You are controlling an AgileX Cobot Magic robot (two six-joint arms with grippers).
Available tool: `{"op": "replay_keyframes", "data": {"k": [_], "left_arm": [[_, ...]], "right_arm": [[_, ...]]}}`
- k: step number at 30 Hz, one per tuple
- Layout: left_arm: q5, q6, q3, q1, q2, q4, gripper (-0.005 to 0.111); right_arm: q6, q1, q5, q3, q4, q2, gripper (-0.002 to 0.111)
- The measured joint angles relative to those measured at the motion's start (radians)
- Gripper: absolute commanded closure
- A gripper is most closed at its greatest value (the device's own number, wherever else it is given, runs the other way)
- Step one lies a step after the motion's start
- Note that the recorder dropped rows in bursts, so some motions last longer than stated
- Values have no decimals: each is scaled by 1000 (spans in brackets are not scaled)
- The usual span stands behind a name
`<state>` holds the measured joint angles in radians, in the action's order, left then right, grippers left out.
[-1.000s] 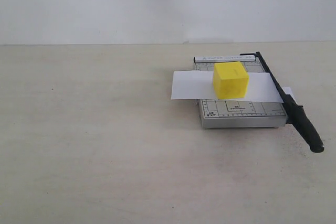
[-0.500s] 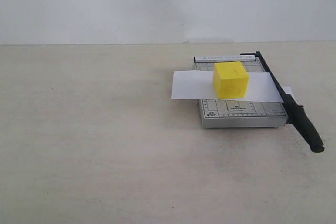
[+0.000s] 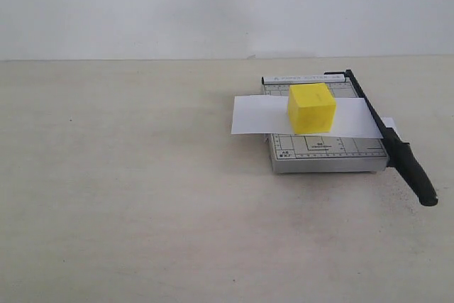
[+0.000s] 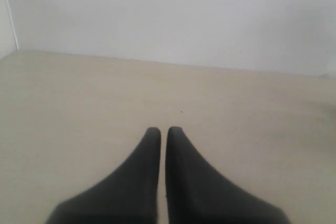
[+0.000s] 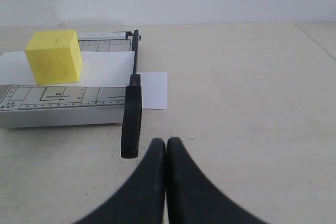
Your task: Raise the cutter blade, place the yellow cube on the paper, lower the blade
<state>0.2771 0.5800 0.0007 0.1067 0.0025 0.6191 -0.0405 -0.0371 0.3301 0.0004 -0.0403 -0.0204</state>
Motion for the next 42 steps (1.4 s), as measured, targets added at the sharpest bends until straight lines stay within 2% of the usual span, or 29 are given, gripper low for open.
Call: {"op": "replay_keyframes", "data": {"k": [3, 8, 12, 42], "left_arm": [[-18, -61, 0, 1, 0, -16, 102], [94, -397, 0, 23, 0, -303, 102], [110, -560, 0, 25, 0, -458, 102], [111, -602, 0, 25, 0, -488, 102]], "right_arm": [[0, 0, 0, 0, 0, 0, 108], [4, 0, 0, 0, 0, 0, 108], [4, 0, 0, 0, 0, 0, 108], [8, 0, 0, 0, 0, 0, 108]]}}
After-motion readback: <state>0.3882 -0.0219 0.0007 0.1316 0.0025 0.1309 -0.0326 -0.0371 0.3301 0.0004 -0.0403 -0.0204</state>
